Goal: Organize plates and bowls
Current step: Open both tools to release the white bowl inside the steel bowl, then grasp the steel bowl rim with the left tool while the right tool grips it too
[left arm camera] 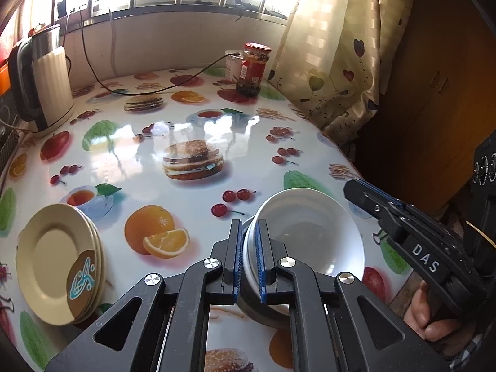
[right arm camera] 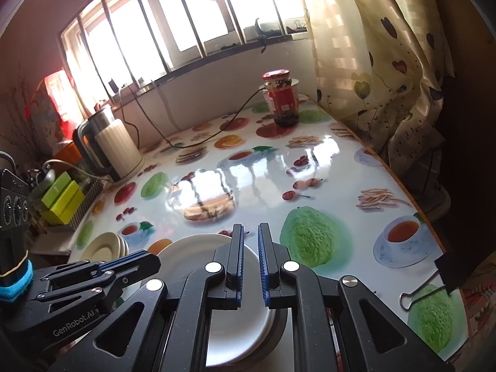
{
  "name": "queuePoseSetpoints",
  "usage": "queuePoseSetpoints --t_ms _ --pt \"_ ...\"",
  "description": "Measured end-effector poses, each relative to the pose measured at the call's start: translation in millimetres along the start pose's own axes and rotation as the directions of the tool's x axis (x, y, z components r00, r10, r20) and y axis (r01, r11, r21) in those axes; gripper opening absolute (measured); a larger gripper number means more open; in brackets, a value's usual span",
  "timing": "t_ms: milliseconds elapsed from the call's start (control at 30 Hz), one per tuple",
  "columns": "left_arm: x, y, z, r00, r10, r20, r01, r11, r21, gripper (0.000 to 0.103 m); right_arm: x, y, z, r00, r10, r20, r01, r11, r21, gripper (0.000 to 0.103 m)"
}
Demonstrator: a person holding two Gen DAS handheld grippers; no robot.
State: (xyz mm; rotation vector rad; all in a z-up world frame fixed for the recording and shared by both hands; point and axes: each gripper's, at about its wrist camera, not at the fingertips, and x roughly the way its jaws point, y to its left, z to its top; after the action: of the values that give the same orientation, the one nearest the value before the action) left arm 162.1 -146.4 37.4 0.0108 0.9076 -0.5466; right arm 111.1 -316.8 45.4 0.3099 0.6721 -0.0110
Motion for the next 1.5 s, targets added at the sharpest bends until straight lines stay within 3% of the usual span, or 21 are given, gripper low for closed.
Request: queuePoseSetpoints --t_ms 267,467,533,600,833,967,1033,1500 --pt "-11 1 -11 0.999 0.027 0.024 -0.027 1.0 0.008 0.01 -18 -1 -9 1.0 -0.001 0.016 0.001 1.0 0.008 0.016" --pt "-19 3 -20 0.998 0.048 0.047 -0.049 0.999 0.01 0.012 -29 -2 -17 1.0 -0.009 0.028 0.009 1.0 0.012 0.025" --pt "-23 4 -22 0.997 0.055 0.056 -0.056 0.998 0.011 0.017 -33 -4 -19 0.999 -0.014 0.031 0.014 1.0 0.018 0.026" --pt "-26 7 -24 0.996 0.057 0.064 -0.058 0.998 0.005 0.03 -36 -7 -22 0.999 -0.017 0.033 0.016 0.999 0.032 0.029" --pt "-32 19 -32 0.995 0.07 0.076 -0.069 0.997 -0.023 0.035 -43 -9 -29 0.999 -0.028 0.037 0.027 0.999 0.035 0.039" --pt "-33 27 -36 0.996 0.051 0.08 -0.048 0.998 -0.032 0.046 -47 -12 -34 0.999 -0.029 0.04 0.028 0.999 0.042 0.042" --pt "-32 31 -38 0.994 0.072 0.08 -0.069 0.997 -0.041 0.046 -48 -14 -36 0.999 -0.031 0.043 0.029 0.998 0.049 0.048" --pt "-21 48 -51 0.997 0.066 0.044 -0.062 0.995 -0.076 0.046 -51 -28 -51 0.998 -0.048 0.033 0.045 0.995 0.092 0.052"
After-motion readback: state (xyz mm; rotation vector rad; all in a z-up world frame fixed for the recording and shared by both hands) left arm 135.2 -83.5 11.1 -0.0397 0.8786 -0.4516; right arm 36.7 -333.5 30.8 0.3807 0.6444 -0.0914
